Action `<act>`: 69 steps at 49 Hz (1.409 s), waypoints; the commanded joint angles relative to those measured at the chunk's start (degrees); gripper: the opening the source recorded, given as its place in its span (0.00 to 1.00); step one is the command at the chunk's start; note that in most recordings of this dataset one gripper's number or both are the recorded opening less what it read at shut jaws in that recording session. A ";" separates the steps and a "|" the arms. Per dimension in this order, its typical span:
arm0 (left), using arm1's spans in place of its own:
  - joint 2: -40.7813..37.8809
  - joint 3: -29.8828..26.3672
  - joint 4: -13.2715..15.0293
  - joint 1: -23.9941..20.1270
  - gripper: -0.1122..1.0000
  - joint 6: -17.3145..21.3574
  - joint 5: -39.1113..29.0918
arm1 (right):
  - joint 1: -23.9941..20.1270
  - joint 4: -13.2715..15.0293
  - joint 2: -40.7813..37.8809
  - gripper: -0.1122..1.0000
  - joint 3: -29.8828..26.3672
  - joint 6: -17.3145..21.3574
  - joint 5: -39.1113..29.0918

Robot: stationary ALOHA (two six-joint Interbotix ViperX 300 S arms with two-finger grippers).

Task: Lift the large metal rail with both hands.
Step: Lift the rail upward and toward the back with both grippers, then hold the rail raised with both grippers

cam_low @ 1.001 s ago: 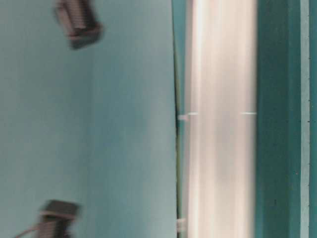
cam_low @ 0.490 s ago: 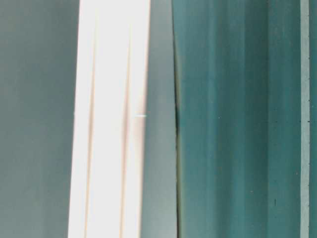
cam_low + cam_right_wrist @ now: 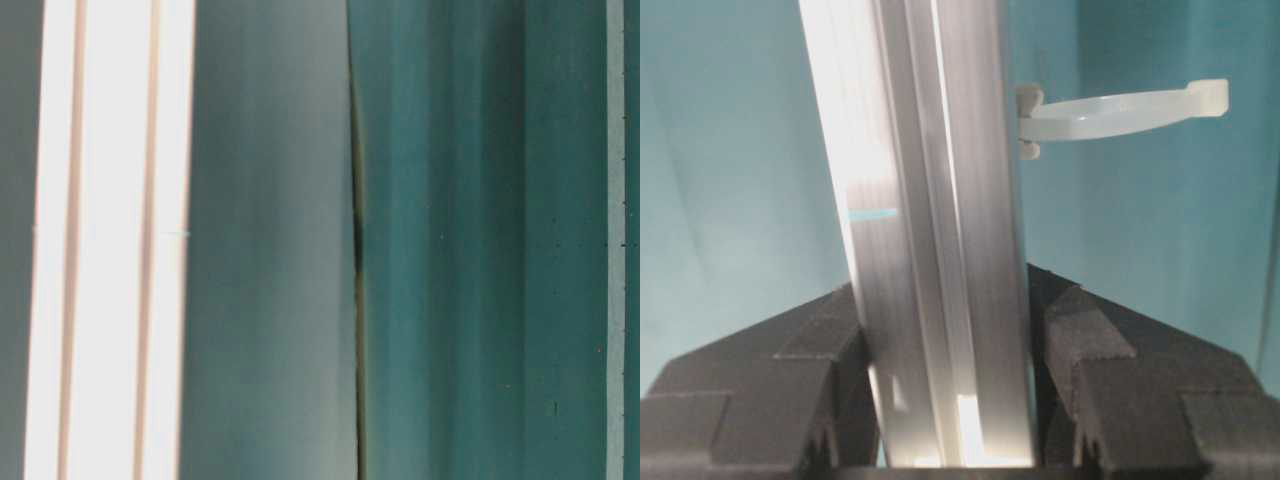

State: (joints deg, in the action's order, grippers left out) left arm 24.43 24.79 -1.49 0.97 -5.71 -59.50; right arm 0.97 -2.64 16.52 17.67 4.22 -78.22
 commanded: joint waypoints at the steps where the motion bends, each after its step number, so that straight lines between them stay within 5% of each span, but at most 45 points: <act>1: 0.88 -3.78 0.00 -0.18 0.43 -0.18 -0.97 | 0.09 -0.18 0.62 0.45 -3.60 0.88 -1.49; 51: 0.18 -19.07 0.18 -1.05 0.43 0.00 -10.11 | 0.09 2.11 -2.11 0.45 -22.76 2.90 -14.24; 69: -1.23 -22.24 0.18 -1.05 0.43 0.00 -14.85 | 0.26 2.11 -2.37 0.45 -23.20 2.90 -14.33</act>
State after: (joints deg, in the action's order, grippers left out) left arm 22.94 5.01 -1.49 0.00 -5.63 -75.32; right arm 0.97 -0.70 14.33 -3.78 5.98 -93.78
